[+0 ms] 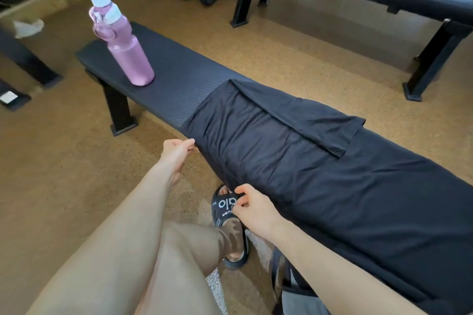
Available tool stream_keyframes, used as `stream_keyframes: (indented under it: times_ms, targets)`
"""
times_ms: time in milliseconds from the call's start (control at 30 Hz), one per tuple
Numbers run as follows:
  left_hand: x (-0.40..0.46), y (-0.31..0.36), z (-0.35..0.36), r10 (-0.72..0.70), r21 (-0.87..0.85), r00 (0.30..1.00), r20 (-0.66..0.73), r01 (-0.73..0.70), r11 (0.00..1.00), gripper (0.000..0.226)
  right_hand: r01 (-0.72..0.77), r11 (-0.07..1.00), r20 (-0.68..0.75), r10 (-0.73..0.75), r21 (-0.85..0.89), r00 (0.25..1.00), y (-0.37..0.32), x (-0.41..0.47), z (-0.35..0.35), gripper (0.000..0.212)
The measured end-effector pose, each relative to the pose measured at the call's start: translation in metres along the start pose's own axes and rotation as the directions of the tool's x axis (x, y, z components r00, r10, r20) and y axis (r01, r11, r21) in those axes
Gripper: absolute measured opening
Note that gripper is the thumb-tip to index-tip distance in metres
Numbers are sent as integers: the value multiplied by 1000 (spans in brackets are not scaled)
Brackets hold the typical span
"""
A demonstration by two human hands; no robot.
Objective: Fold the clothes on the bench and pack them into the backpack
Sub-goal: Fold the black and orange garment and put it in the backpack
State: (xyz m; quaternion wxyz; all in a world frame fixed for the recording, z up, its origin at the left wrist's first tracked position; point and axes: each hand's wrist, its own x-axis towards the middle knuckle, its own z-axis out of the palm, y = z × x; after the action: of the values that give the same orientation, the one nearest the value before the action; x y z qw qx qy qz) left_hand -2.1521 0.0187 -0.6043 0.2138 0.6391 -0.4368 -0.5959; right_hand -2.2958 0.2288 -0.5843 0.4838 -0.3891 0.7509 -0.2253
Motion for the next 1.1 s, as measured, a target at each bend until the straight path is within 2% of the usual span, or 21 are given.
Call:
stream_keyframes:
  times_ms: [100, 167, 267, 467, 600, 700, 800, 933, 1000, 1100]
  targets:
    - [-1, 1, 0, 34, 17, 996, 81, -36, 999, 26, -22, 998, -4, 22, 62, 1000, -10, 10, -1, 34]
    - [-5, 3, 3, 6, 26, 985, 174, -11, 1000, 21, -45, 994, -12, 46, 104, 999, -14, 16, 1, 37]
    - [-7, 3, 1, -14, 64, 962, 273, -3, 998, 26, -72, 985, -8, 74, 157, 997, -18, 24, 4, 44]
    - [-10, 6, 0, 21, 30, 972, 234, -29, 999, 25, -99, 978, 10, 99, 182, 995, -21, 33, 6, 51]
    - [-18, 12, 0, 3, 149, 949, 314, -53, 987, 34, -82, 987, 10, 81, 140, 997, -26, 34, 11, 57]
    - [-29, 16, -1, -60, 238, 912, 407, -42, 970, 32, -53, 995, -8, 54, 90, 999, -29, 31, 15, 62]
    - [-38, 19, 0, -182, 357, 850, 495, -8, 934, 25, -20, 997, -34, 22, 75, 999, -30, 25, 17, 62]
    - [-38, 19, -3, -316, 439, 808, 496, 80, 895, 24, -10, 996, -36, 13, 84, 999, -32, 17, 18, 66]
    - [-37, 17, -4, -326, 446, 804, 498, 85, 891, 24, 7, 998, -34, -5, 70, 999, -32, 15, 19, 67]
    - [-37, 20, -4, -329, 441, 809, 488, 97, 892, 30, 16, 999, -56, -14, 40, 998, -33, 13, 24, 79]
